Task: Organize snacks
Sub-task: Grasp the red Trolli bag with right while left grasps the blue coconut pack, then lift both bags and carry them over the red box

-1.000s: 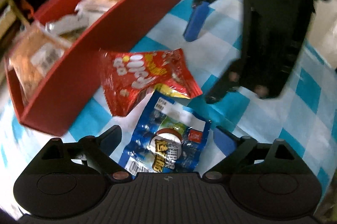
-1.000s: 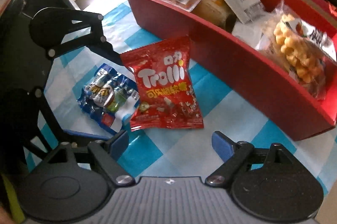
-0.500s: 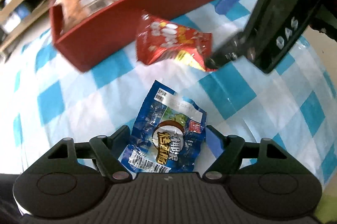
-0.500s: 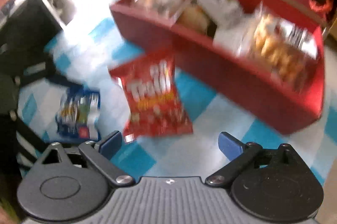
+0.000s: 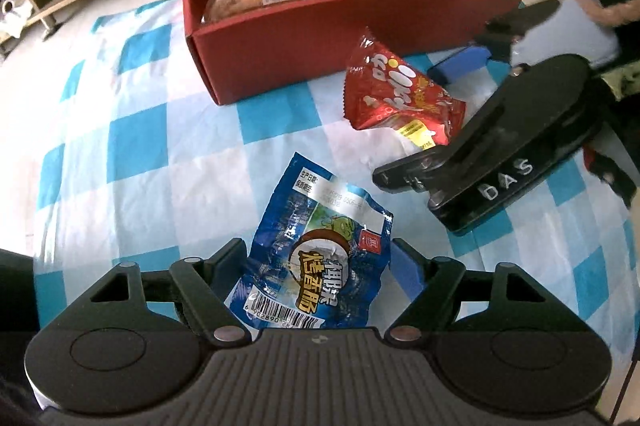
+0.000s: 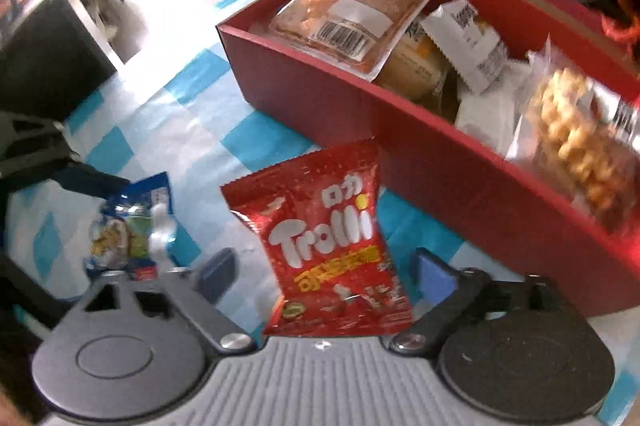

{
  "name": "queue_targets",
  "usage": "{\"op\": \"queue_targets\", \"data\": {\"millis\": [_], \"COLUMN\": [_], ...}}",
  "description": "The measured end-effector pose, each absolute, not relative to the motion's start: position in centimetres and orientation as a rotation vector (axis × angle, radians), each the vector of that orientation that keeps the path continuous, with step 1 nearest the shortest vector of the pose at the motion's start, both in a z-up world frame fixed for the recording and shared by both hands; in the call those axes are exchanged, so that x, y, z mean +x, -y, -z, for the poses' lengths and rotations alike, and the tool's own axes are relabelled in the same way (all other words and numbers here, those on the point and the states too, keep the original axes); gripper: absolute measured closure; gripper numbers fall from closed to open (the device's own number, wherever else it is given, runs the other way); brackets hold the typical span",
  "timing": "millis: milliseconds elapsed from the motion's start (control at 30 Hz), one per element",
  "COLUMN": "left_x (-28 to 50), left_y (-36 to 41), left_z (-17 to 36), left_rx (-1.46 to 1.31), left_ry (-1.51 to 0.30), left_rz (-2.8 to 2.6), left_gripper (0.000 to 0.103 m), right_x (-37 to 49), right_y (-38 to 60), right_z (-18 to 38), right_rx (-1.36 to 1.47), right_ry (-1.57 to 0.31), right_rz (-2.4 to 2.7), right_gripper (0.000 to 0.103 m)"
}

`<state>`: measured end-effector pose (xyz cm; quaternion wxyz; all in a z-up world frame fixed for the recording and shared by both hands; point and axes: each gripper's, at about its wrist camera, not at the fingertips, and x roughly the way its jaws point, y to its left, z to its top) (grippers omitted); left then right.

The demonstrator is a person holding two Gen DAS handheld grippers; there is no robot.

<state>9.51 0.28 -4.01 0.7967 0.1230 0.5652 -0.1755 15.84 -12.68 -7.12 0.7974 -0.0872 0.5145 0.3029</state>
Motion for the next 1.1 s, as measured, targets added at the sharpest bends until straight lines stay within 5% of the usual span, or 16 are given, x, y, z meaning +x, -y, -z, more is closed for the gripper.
{"op": "queue_targets", "data": {"millis": [167,333,600,667,1100], "left_x": [9.0,8.9,8.3,8.2,8.3], "left_y": [-0.1,-0.1,0.9,1.1,2.4], "left_z": [4.0,4.6,2.9,2.5,3.2], "left_rx": [0.306,0.326,0.316,0.306,0.309], "left_ry": [-1.199,-1.209,-1.152,-1.142,-1.172], "left_rz": [0.356,0.317,0.305,0.307,0.292], "left_gripper": [0.021,0.021,0.021,0.021,0.021], "right_x": [15.6,14.6,12.4,11.6,11.5], "right_y": [13.4,13.5,14.5,14.7,16.1], "right_z": [7.0,6.4,5.2,4.4,4.9], "right_rx": [-0.145,-0.26,-0.231,-0.217,-0.156], "right_ry": [-1.1,-1.048,-1.055,-1.042,-1.06], "right_rz": [-0.638,-0.569,-0.539,-0.534,-0.494], "right_gripper": [0.005,0.047,0.056,0.067,0.063]}}
